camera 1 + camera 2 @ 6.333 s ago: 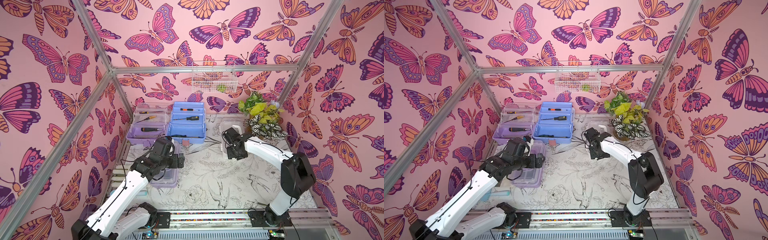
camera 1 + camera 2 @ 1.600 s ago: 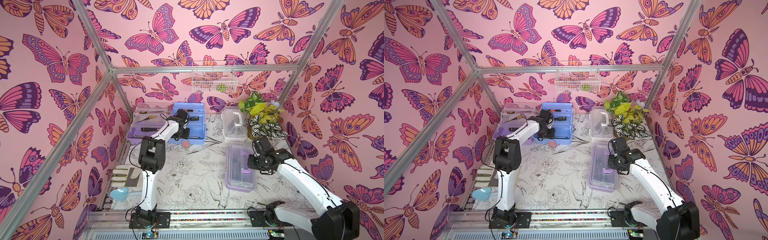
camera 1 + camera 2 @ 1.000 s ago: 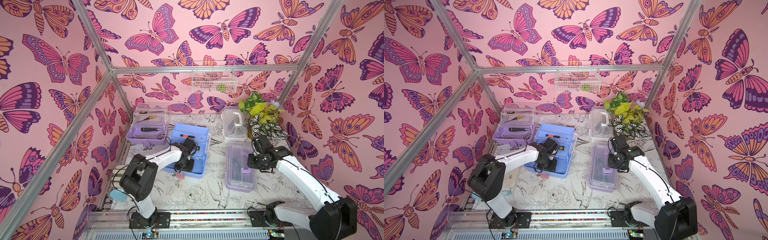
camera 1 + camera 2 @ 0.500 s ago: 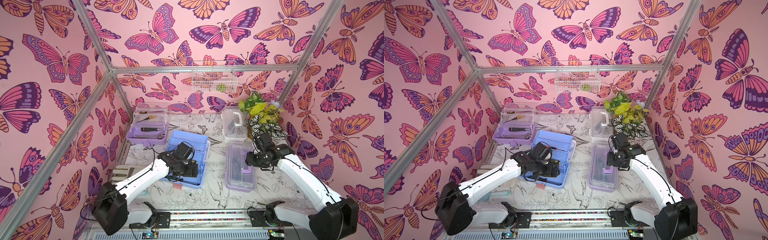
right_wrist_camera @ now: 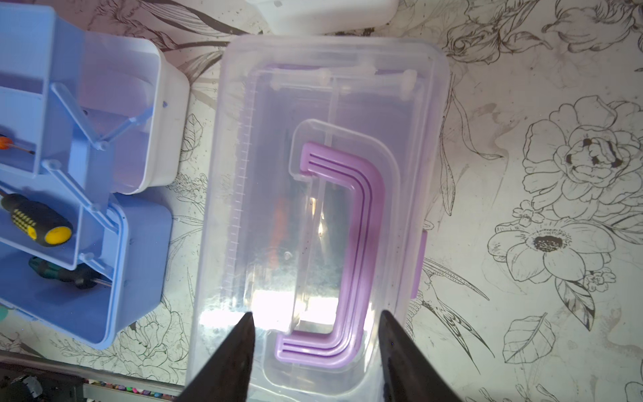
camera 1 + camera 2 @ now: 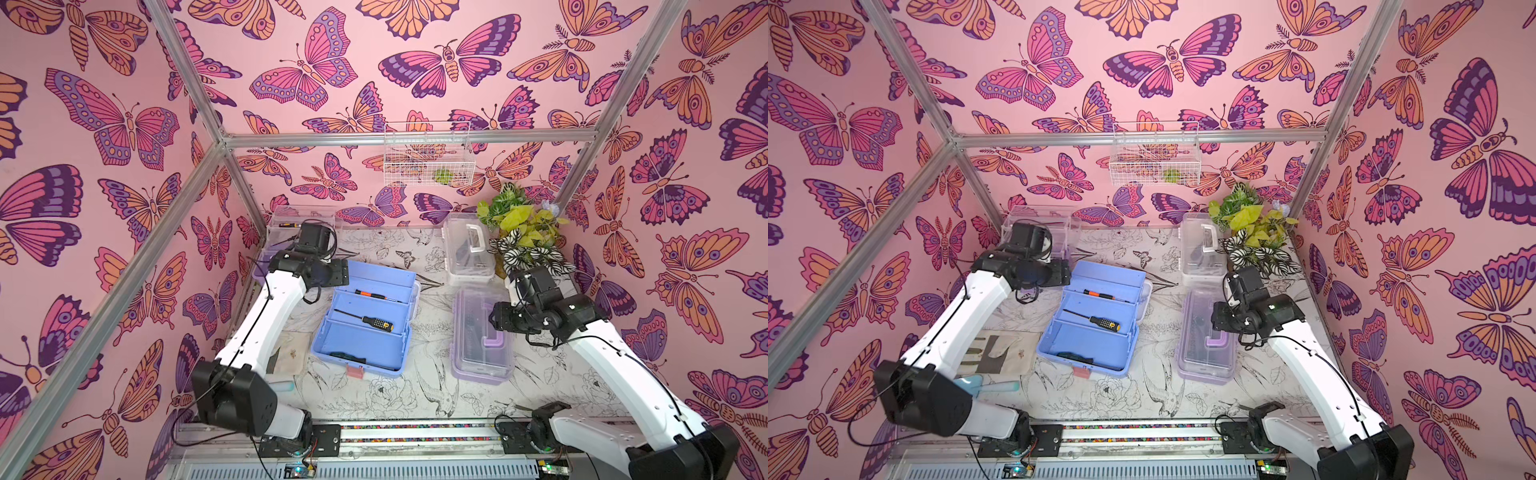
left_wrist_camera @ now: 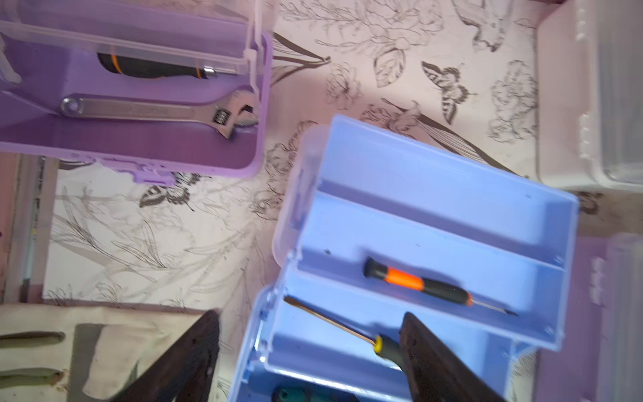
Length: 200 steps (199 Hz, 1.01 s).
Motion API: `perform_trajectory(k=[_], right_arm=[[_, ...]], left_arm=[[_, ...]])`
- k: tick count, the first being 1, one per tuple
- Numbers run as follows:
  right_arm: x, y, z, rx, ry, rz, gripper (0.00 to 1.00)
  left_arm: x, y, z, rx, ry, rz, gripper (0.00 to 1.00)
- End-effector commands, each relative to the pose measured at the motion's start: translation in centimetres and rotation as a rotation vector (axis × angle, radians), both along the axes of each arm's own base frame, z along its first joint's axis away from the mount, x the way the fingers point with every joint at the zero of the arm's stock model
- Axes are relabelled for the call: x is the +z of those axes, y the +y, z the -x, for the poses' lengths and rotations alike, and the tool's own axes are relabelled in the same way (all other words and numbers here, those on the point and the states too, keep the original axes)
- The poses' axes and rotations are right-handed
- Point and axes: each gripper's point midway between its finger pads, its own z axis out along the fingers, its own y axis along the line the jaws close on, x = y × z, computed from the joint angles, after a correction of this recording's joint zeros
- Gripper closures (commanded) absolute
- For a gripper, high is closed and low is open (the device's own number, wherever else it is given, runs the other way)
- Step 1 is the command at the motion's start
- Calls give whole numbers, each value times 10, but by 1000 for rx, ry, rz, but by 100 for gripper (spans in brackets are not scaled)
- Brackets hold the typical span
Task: Close toolboxes
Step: Move the toolbox to the center of the board.
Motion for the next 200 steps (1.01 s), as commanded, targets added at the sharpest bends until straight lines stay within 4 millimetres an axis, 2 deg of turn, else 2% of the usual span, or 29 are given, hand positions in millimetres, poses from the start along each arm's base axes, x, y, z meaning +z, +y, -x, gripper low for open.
perform_trajectory(k=[1,40,57,75,114,132,147,179,200], right_arm=[[-6,-10,8,-32,28,39,43],[-7,-10,7,-32,28,36,43],[-7,-10,8,-30,27,35,43],[-8,-11,8,-30,30,41,43],[-16,-16,7,-43,54,65,43],[-21,-22,6,-51,70,106,43],[-25,-19,5,-39,87,99,43],[-38,-6,3,7,150,64,44],[-44,7,-1,47,172,20,44]], left_arm=[[-30,4,-13,-56,80,-27,20],[-66,-2,-32,-77,142,1,24],[-76,0,-36,-69,164,0,34],[-78,1,-34,-59,171,0,44],[-83,8,-14,-45,191,-22,62],[-87,13,-2,-32,216,-36,64],[-89,19,9,-16,235,-52,68],[-93,45,35,66,268,-64,73],[-86,65,52,131,273,-67,75]])
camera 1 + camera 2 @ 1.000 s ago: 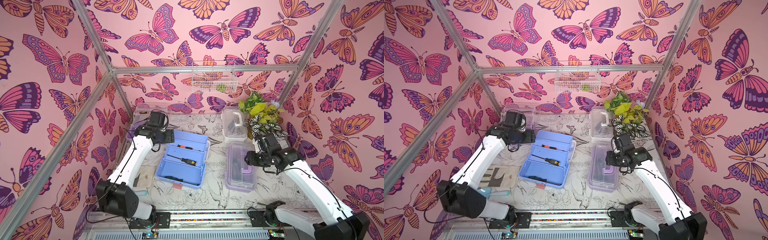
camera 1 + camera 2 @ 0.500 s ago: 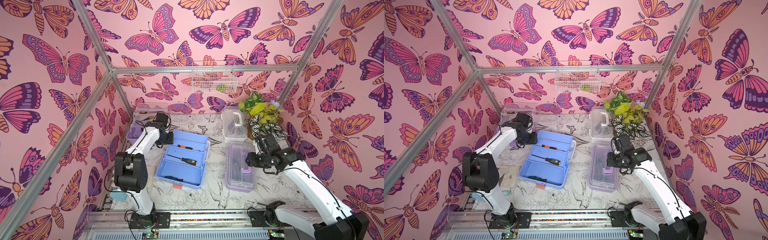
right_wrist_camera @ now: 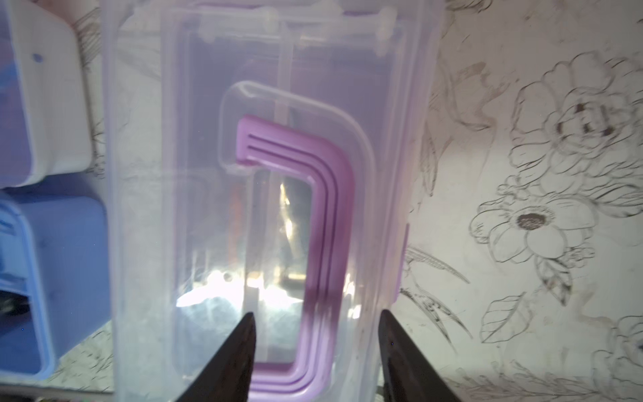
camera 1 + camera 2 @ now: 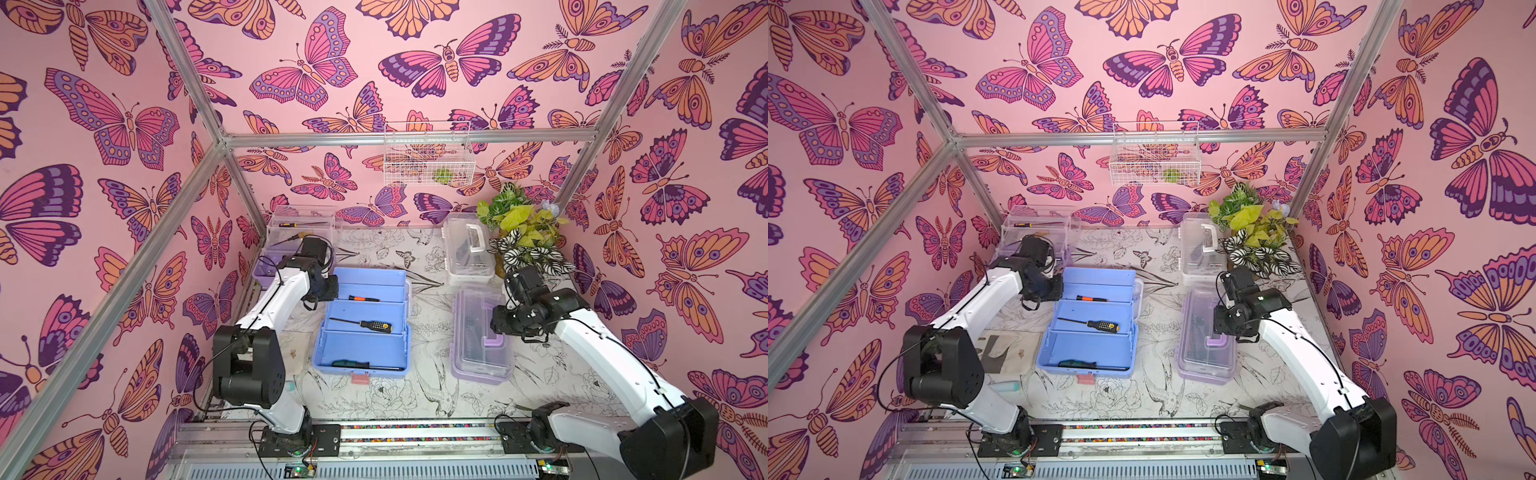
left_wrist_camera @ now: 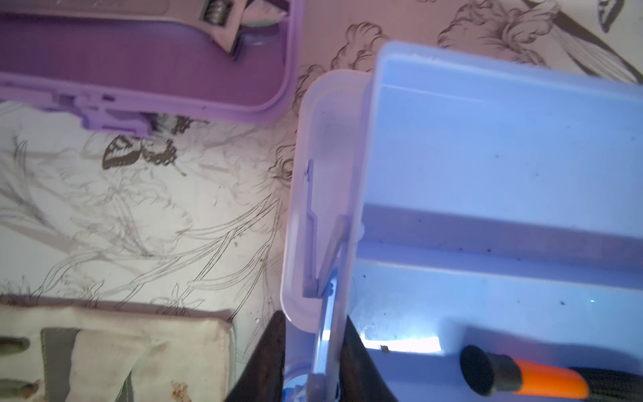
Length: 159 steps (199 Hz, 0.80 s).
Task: Close toolboxes
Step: Move the toolbox to the center of the board.
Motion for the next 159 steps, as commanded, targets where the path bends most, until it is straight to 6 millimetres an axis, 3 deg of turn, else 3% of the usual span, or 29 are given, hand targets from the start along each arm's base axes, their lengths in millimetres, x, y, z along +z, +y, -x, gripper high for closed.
perform_trajectory(k=[1,39,91,115,159], right_arm=[[-11,19,3,64,59,-71,44],[-14,47,-2,157,67,-106,45],[-18,90,-16,252,54,-56,48],[-20,110,-33,270,41,-42,49],[-30,125,-75,230,11,-2,51]], left_arm=[[-1,31,33,94,66,-51,75],[14,48,52,155,9,-39,75],[18,59,58,183,6,-26,77],[15,61,58,187,18,-18,77],[13,59,56,185,20,-1,75]])
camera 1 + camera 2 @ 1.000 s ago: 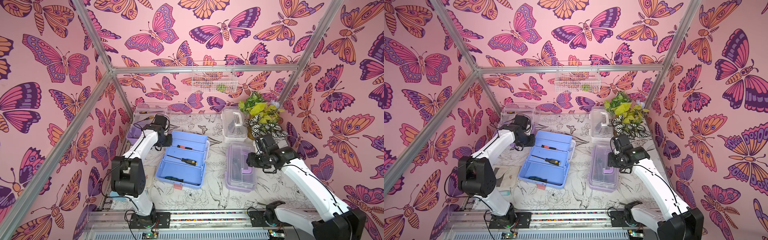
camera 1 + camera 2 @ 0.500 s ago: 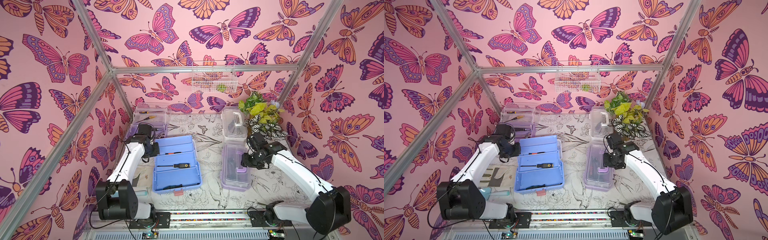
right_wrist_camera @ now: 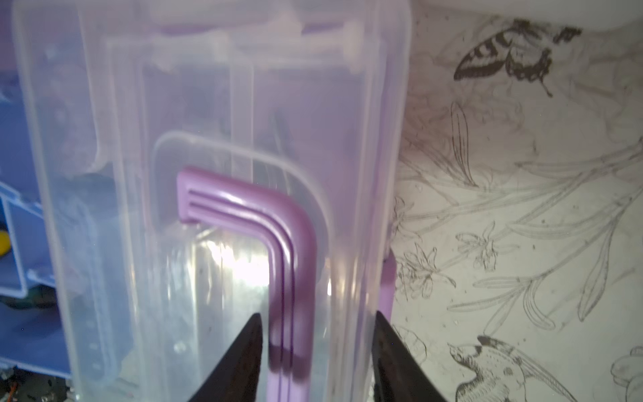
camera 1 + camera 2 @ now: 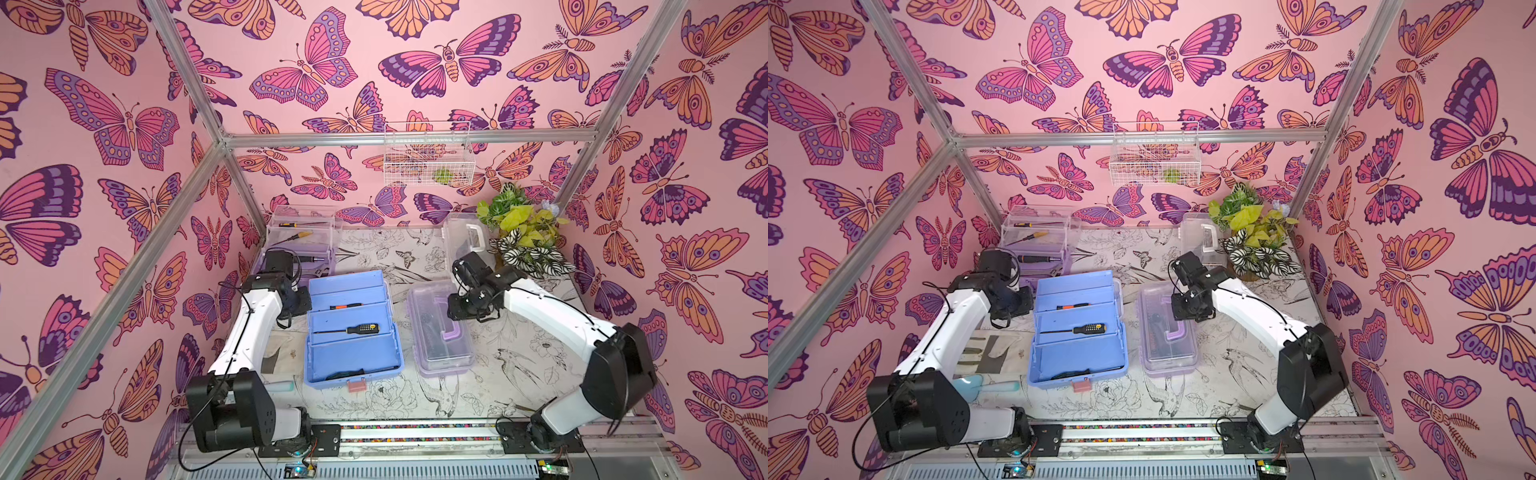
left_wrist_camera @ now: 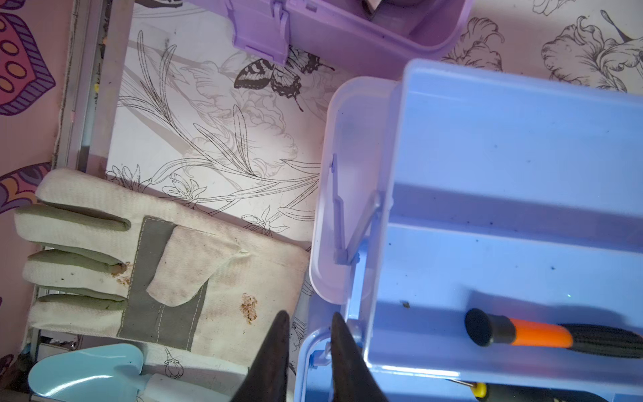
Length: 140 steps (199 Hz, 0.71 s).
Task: Close toolboxes
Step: Move the toolbox to the center of the board.
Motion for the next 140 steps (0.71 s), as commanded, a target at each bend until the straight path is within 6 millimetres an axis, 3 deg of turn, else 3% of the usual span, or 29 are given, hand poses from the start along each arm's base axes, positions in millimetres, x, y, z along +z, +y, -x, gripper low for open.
perform_trajectory(k=[1,16,39,61,74,90,114,136,140], right_arm=[[-14,6,-18,-23,-8,44,51],[-8,11,-30,-29,-40,44,52],[23,8,-32,-30,-115,42,48],[60,-8,-6,-19,-174,39,42],[69,-17,17,-3,-171,29,38],[66,-23,49,32,-139,8,34],[44,-31,95,86,-66,58,30],[26,-32,122,107,-29,84,27],[23,-32,125,108,-24,83,27]], left_arm=[[-8,-1,7,-2,40,17,75],[-7,-1,6,-3,38,18,74],[-3,-1,6,0,26,15,64],[4,0,4,7,1,15,48],[11,0,3,11,-22,16,41],[18,-1,3,12,-48,15,32],[32,-6,1,-1,-93,18,19],[49,-17,-4,-28,-141,3,13],[64,-20,-3,-33,-191,-7,13]])
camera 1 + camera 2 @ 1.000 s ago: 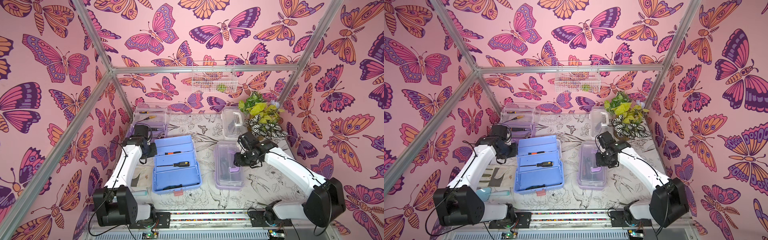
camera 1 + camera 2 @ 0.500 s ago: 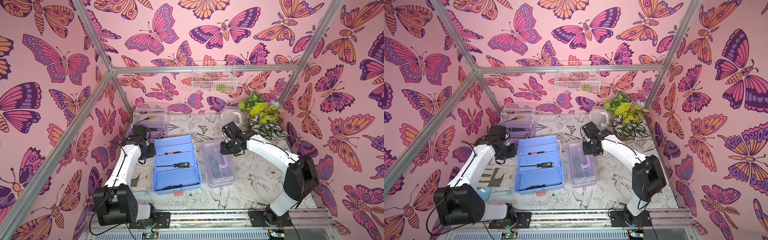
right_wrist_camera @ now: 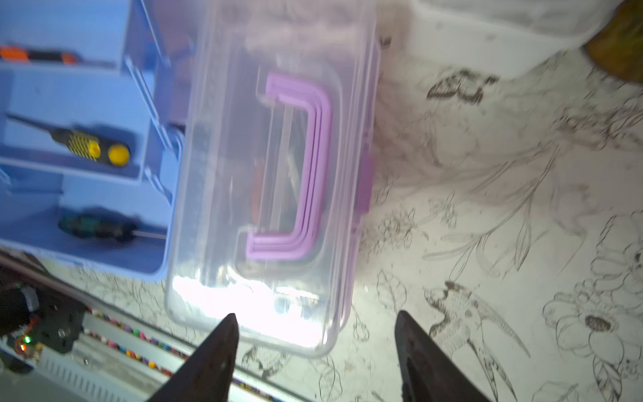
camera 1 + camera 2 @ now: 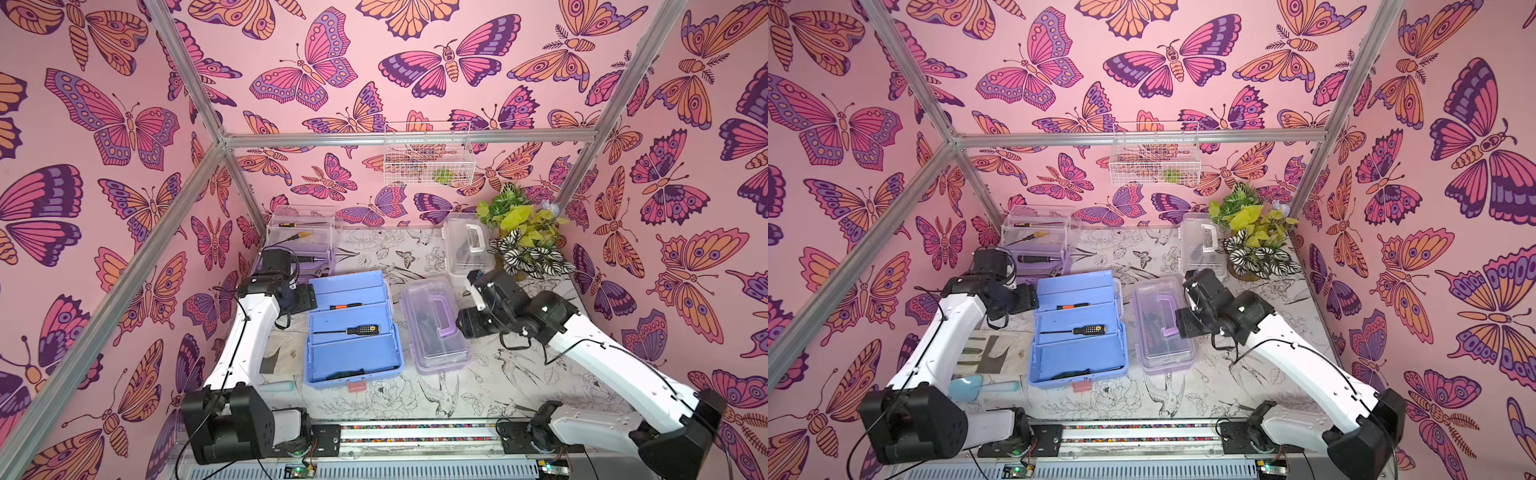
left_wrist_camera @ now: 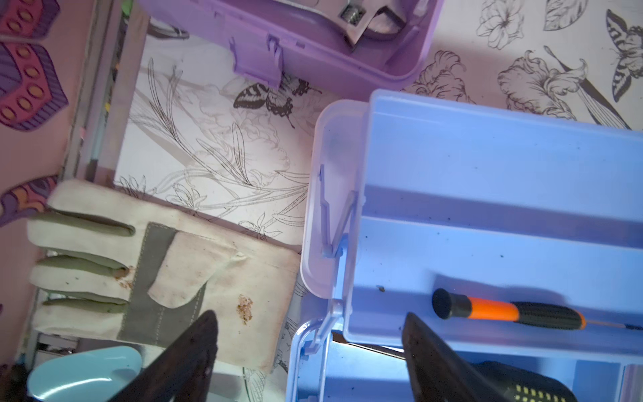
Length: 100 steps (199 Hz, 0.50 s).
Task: Close toolboxes
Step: Move the toolbox to the center of the board.
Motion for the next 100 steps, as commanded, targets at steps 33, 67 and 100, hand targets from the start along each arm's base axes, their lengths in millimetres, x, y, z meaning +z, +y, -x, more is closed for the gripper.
perform_trajectory(k=[33,67,100], right_arm=[[-58,-11,50,-18,160,78,28],[-69,7,32,-39,147,60,32],[-64,28,-5,-129,62,30,37]], left_arm=[[84,-63,-7,-146,-241,-34,10],[94,-148,-8,-358,-245,54,8],[61,-211,-7,-497,-134,70,9]])
